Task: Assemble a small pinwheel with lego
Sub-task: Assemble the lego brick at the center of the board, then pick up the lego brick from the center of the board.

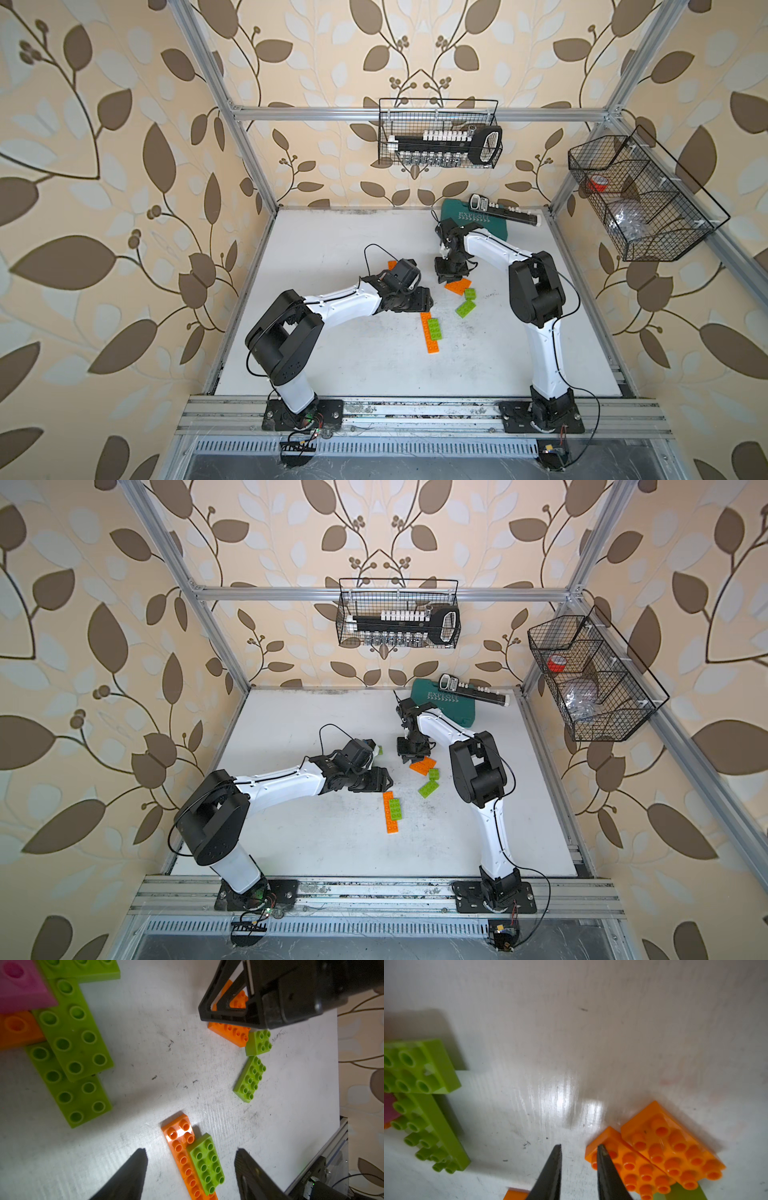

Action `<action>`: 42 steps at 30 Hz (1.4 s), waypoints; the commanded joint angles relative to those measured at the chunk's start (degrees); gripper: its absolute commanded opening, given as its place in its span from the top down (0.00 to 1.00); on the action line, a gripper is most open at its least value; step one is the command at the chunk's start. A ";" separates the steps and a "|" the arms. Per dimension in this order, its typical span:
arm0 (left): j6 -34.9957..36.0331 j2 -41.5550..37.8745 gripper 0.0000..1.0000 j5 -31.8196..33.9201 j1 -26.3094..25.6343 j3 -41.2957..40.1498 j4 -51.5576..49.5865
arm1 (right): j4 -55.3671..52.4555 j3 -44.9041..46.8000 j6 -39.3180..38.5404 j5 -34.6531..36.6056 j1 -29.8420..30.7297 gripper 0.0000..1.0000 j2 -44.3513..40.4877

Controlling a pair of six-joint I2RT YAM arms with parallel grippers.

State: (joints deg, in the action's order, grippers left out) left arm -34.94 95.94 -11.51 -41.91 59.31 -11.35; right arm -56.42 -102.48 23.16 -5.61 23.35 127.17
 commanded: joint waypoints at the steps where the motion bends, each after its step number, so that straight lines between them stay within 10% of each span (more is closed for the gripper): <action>1: -0.30 -3.42 0.30 -0.01 0.43 -0.86 0.26 | -1.56 0.84 0.84 -1.65 0.36 0.73 0.63; 22: -0.77 -9.12 0.30 -1.11 -0.20 -7.89 -1.03 | 0.75 14.44 2.18 -2.56 3.87 0.73 -13.72; 42: -5.05 -3.65 0.30 -16.00 11.64 -3.66 9.34 | 0.03 13.75 11.47 9.37 6.87 0.81 -10.39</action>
State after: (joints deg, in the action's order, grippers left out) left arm -39.42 93.34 -25.21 -30.50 54.59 -3.75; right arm -54.76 -86.39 33.61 1.58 30.00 115.39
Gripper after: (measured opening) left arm 0.703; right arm 0.188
